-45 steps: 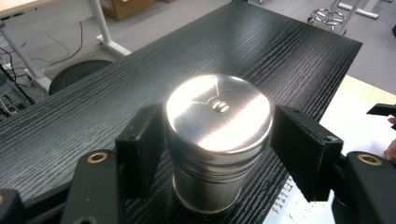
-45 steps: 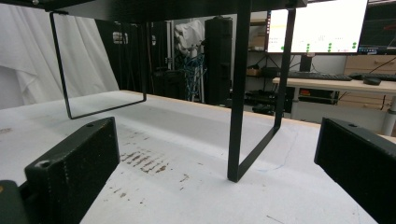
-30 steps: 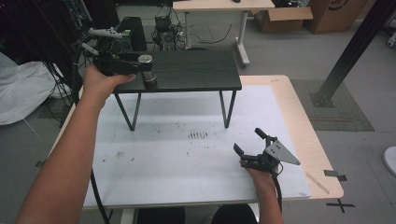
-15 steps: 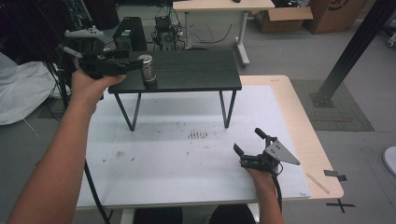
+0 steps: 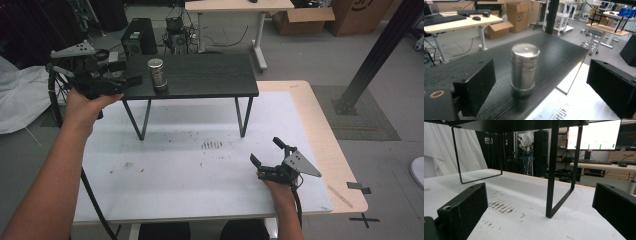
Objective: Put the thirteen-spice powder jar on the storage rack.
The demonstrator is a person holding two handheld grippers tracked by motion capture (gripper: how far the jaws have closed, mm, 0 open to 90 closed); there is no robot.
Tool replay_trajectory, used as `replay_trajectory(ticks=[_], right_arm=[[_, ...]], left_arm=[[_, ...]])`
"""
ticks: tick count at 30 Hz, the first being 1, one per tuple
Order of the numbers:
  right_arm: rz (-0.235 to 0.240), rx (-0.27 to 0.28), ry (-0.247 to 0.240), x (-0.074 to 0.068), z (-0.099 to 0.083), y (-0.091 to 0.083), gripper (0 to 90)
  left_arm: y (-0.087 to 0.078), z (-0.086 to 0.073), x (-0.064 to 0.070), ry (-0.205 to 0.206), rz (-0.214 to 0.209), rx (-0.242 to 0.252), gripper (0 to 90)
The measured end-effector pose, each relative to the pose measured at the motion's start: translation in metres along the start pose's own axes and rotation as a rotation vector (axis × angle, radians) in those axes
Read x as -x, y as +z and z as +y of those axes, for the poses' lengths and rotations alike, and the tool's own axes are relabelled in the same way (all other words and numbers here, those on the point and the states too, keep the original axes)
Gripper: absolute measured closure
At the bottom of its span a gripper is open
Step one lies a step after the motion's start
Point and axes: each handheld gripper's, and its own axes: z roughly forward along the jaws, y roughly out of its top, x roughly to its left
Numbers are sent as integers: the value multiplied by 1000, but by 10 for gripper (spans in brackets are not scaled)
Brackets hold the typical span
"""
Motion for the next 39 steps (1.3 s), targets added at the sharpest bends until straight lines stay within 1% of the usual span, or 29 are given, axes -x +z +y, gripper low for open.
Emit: replay_trajectory(ticks=[1, 3, 5, 6, 7, 8, 10, 14, 15, 17, 19, 23, 25, 28, 31, 33, 35, 39], right_arm=[[0, -1, -1, 0, 0, 0, 0], [0, -3, -1, 0, 0, 0, 0], [0, -2, -1, 0, 0, 0, 0], [0, 0, -3, 0, 0, 0, 0], [0, -2, -1, 0, 0, 0, 0], [0, -3, -2, 0, 0, 0, 0], [1, -2, -4, -1, 0, 0, 0], [1, -3, -2, 0, 0, 0, 0], [0, -4, 0, 0, 0, 0, 0], [0, -3, -2, 0, 0, 0, 0], [0, -4, -2, 0, 0, 0, 0], [0, -4, -3, 0, 0, 0, 0], [0, -3, -3, 0, 0, 0, 0], [0, -4, -3, 0, 0, 0, 0], [1, -4, -3, 0, 0, 0, 0], [1, -4, -2, 0, 0, 0, 0], [0, -5, -3, 0, 0, 0, 0], [1, -3, -2, 0, 0, 0, 0]], left_arm=[[-1, -1, 1, -1, -3, 10, 55], [-6, -3, 4, 5, -9, 27, 52], [-9, -4, 6, 3, -10, 41, 43], [-11, -6, 7, 6, -20, 46, 42], [-13, -7, 8, 14, -32, 44, 36], [-15, -8, 10, 31, -29, 48, 16], [-19, -11, 12, 41, -37, 68, 14], [-25, -17, 14, 37, -30, 78, 10], [-27, -18, 14, 39, -31, 74, 3], [-29, -22, 15, 42, -28, 85, 3], [-31, -27, 15, 38, -46, 91, 3], [-31, -38, 16, 40, -63, 105, 3], [-30, -43, 16, 48, -56, 108, 3], [-30, -52, 17, 72, -34, 136, 3], [-29, -62, 15, 67, -32, 152, 4], [-28, -69, 15, 75, -17, 151, 4], [-27, -77, 14, 78, -10, 166, 4], [-24, -91, 12, 72, 5, 175, 4]])
